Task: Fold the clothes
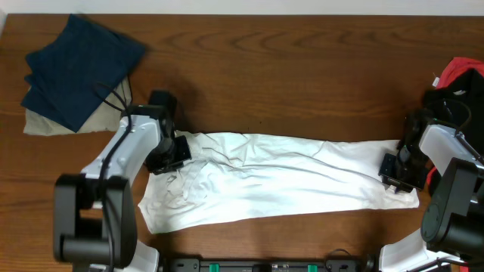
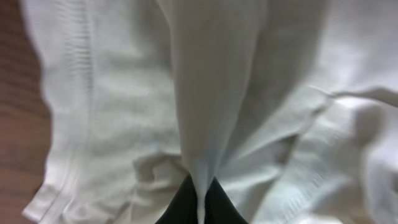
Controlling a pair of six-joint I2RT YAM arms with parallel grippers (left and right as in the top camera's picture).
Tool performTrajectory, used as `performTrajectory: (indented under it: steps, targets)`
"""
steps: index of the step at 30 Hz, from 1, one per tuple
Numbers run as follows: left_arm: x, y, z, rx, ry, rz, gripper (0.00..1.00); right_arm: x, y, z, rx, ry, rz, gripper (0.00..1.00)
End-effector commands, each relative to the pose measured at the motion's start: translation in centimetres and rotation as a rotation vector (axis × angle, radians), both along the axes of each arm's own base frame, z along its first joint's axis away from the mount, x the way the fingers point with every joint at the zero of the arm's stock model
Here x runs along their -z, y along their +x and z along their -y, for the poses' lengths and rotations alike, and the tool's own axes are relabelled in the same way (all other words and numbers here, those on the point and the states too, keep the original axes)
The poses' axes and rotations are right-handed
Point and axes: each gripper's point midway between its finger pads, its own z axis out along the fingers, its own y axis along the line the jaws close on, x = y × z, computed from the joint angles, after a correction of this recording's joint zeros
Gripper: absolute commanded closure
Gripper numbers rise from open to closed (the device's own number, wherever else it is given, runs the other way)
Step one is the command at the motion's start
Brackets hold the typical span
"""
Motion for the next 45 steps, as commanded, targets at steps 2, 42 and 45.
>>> performTrajectory:
  steps: [2,42,45]
  targets:
    - [-4.4,0.7,-0.2,-0.008,-0.006,0.123,0.94,0.4,-0.6,-0.3,0.017,0.004,-0.012,0.77]
    - [-6.6,-2.3,-0.4,-0.046,-0.047,0.104,0.6,0.2,-1.3,-0.4,0.016,0.006,-0.043,0.72]
    - [-6.2,-2.6,0.8,0.002,-0.062,0.103,0.49,0.2,-1.2,-0.4,0.016,0.005,-0.041,0.72]
